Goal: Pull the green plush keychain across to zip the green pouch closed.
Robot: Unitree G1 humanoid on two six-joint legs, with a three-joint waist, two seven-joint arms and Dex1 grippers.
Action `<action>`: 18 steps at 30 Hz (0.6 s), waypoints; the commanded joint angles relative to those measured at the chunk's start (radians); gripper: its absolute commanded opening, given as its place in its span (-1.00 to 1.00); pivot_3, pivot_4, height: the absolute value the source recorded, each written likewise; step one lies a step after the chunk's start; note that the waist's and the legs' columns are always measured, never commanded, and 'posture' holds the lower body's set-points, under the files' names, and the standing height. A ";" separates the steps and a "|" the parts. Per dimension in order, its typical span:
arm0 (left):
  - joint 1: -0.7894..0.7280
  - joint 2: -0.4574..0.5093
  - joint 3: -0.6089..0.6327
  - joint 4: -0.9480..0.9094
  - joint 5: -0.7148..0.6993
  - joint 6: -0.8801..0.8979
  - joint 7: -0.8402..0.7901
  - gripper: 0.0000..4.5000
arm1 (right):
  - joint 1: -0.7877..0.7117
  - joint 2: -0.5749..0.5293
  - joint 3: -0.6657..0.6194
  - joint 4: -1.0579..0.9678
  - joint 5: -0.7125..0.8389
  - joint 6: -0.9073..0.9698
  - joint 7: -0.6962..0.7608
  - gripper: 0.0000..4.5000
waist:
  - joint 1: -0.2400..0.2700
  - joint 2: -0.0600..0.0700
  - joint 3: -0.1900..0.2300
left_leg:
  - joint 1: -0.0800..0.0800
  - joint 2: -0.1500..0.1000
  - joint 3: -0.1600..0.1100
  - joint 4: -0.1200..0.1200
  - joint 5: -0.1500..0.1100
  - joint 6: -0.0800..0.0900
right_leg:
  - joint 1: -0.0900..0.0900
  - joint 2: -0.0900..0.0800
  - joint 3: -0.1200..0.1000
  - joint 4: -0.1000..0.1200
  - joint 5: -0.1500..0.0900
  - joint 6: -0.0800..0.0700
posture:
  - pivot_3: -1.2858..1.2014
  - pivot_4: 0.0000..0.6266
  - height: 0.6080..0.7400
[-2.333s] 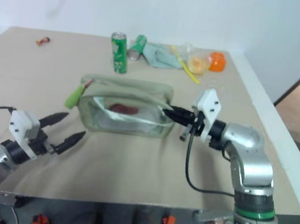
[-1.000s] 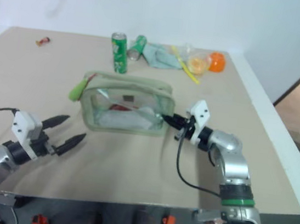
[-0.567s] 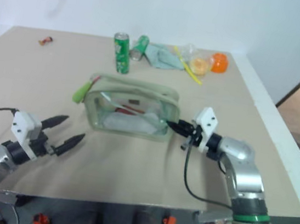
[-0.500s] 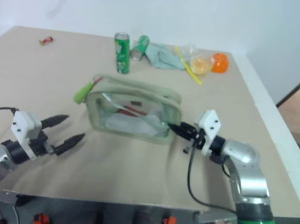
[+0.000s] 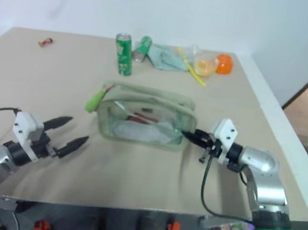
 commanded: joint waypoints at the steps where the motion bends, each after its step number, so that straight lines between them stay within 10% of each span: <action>1: -0.029 0.011 0.019 -0.031 -0.042 0.025 0.003 1.00 | -0.069 0.008 0.008 0.092 -0.034 -0.100 0.027 -0.99 | 0.000 0.000 0.000 | 0.000 0.000 0.000 0.000 0.000 0.000 | 0.000 0.000 0.000 0.000 0.000 0.000 | 0.03 -0.52 1.00; 18: -0.225 0.009 0.010 -0.114 -0.261 0.268 0.094 1.00 | -0.139 0.044 0.026 0.187 -0.053 -0.173 0.040 -0.99 | -0.006 0.000 0.000 | 0.001 0.001 0.000 0.000 0.000 0.000 | 0.000 0.001 0.001 0.001 0.000 0.000 | 0.03 -0.52 1.00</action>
